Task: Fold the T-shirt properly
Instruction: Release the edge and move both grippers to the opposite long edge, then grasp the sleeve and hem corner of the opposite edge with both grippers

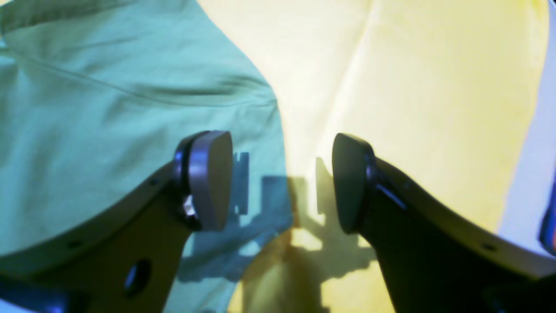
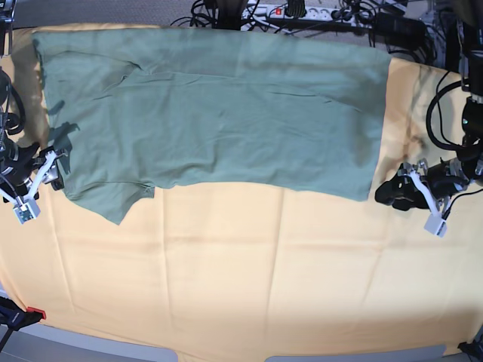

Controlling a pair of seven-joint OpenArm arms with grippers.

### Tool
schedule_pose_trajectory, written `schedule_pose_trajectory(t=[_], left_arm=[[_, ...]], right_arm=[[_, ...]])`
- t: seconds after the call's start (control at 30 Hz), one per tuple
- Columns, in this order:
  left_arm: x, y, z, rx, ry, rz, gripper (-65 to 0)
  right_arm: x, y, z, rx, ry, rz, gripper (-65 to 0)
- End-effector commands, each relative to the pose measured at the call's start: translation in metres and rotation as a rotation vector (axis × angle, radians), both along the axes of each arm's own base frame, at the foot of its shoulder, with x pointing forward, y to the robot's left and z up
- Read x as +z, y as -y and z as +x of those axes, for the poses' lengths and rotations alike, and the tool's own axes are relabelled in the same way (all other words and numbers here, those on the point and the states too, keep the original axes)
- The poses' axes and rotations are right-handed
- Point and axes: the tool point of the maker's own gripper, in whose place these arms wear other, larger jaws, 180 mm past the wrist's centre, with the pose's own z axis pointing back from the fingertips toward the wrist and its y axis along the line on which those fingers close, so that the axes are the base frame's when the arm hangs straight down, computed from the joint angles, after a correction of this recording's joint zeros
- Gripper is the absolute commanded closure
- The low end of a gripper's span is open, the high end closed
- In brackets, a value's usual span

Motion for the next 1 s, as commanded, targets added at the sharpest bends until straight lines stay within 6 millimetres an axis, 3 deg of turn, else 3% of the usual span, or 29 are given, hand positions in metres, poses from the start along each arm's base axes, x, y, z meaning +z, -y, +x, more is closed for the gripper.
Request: schedule_pose_trajectory(t=[0.0,0.13,0.37,0.7,0.97], left_arm=[[0.019,-0.009,0.011,0.034,0.044,0.001,-36.4],[0.008,-0.014,0.008,0.060,-0.005,0.032,-36.4],[-0.005,0.010,-0.004,-0.008,-0.073,-0.033,-36.4],[-0.032,0.031,0.001,0.011,-0.090,-0.018,-36.4],[-0.034,0.053,-0.014,-0.088,-0.138,-0.076,-36.4]], right_arm=[[0.019,0.009,0.009,-0.002,0.047,-0.033,-37.7],[0.029,0.027,0.010,-0.076,0.072,-0.051,-37.7],[0.052,0.053,0.009,-0.153,0.126,-0.043,-37.7],[0.055,0.058,0.007,-0.163,0.124,-0.047,-37.7],[0.055,0.058,0.007,-0.163,0.124,-0.046,-37.7]])
